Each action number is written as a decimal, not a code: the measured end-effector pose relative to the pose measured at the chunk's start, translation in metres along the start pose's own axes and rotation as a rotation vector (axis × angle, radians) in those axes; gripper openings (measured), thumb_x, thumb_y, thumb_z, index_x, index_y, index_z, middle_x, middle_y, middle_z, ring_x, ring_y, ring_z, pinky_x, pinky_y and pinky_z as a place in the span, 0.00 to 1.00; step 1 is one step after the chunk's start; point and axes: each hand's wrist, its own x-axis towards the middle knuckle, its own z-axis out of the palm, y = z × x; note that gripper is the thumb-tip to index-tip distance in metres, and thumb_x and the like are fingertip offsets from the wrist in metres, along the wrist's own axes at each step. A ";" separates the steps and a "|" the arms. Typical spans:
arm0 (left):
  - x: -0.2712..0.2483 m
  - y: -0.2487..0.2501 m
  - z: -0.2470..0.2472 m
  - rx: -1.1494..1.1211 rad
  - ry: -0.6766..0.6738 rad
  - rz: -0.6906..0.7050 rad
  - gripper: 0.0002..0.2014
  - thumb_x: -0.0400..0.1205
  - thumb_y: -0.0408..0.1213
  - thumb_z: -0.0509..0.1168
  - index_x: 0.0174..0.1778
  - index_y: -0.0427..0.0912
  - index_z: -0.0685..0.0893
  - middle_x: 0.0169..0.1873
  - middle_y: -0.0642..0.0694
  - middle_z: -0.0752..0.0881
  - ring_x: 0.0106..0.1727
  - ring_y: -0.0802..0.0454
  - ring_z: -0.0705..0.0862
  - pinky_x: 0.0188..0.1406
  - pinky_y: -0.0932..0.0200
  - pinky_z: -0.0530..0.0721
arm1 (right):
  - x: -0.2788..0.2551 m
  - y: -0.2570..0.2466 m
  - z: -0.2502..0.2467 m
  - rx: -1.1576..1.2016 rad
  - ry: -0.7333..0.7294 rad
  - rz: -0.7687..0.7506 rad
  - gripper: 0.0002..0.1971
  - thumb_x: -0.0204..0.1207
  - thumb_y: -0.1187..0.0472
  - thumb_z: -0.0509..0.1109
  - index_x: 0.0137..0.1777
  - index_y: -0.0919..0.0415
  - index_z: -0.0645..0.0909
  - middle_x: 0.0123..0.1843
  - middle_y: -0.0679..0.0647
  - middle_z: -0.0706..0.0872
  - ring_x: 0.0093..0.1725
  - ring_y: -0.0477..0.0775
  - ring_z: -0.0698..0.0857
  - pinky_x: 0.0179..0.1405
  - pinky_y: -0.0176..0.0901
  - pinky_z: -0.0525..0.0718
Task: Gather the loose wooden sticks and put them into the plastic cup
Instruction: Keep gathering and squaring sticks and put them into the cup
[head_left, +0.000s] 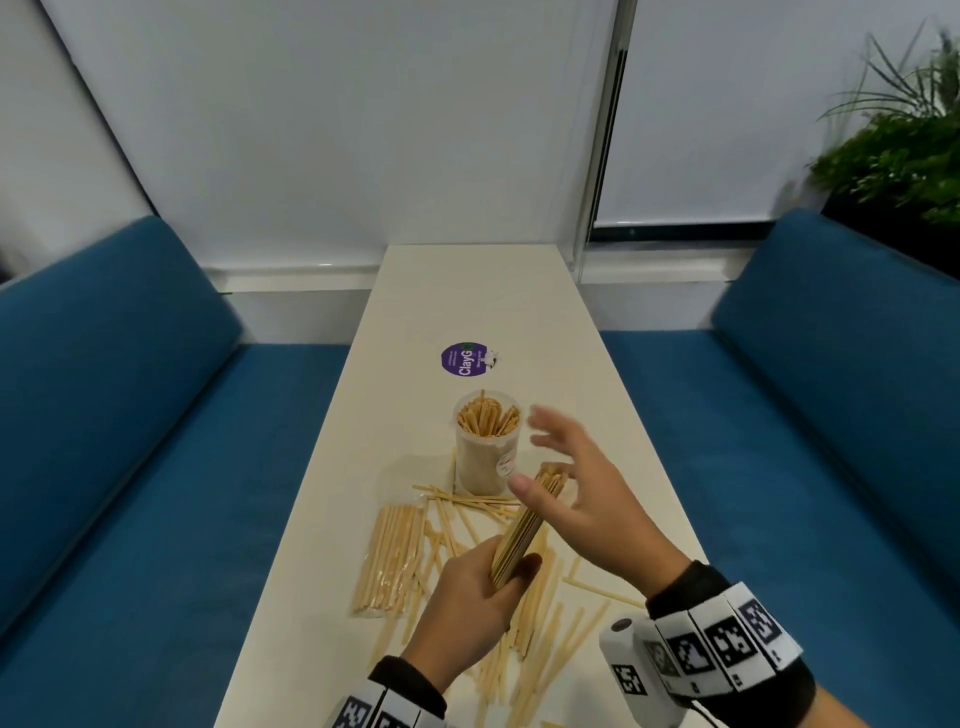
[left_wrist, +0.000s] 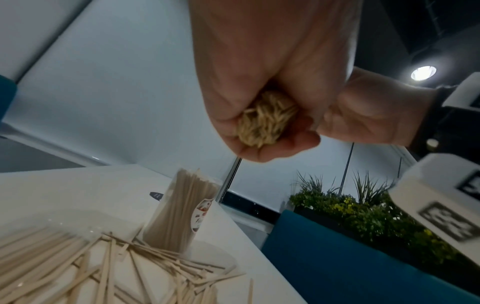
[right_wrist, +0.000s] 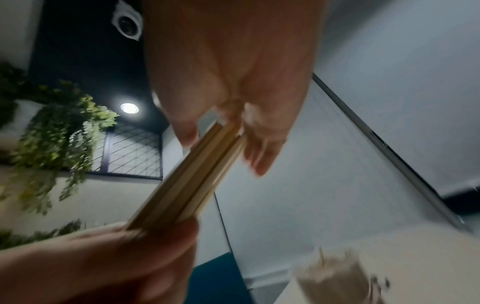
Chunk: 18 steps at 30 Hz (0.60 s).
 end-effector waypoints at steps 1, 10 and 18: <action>0.001 0.000 0.000 0.012 0.008 0.002 0.10 0.81 0.51 0.62 0.39 0.52 0.77 0.22 0.53 0.76 0.21 0.60 0.74 0.25 0.66 0.75 | 0.000 0.001 0.001 0.095 0.053 0.105 0.38 0.66 0.35 0.72 0.74 0.41 0.61 0.63 0.32 0.73 0.59 0.35 0.78 0.49 0.28 0.78; 0.005 0.007 -0.005 -0.087 -0.128 -0.013 0.06 0.77 0.52 0.69 0.42 0.55 0.81 0.28 0.54 0.82 0.26 0.61 0.79 0.30 0.67 0.80 | -0.004 0.008 0.021 0.433 -0.073 0.321 0.09 0.74 0.60 0.73 0.34 0.63 0.83 0.25 0.47 0.83 0.26 0.47 0.79 0.23 0.35 0.75; 0.010 -0.010 -0.017 -1.273 0.055 -0.565 0.35 0.83 0.61 0.46 0.62 0.31 0.81 0.51 0.34 0.89 0.51 0.40 0.87 0.43 0.50 0.86 | 0.006 -0.015 0.022 0.386 0.128 0.083 0.14 0.75 0.63 0.71 0.36 0.76 0.78 0.26 0.56 0.76 0.25 0.47 0.74 0.27 0.35 0.75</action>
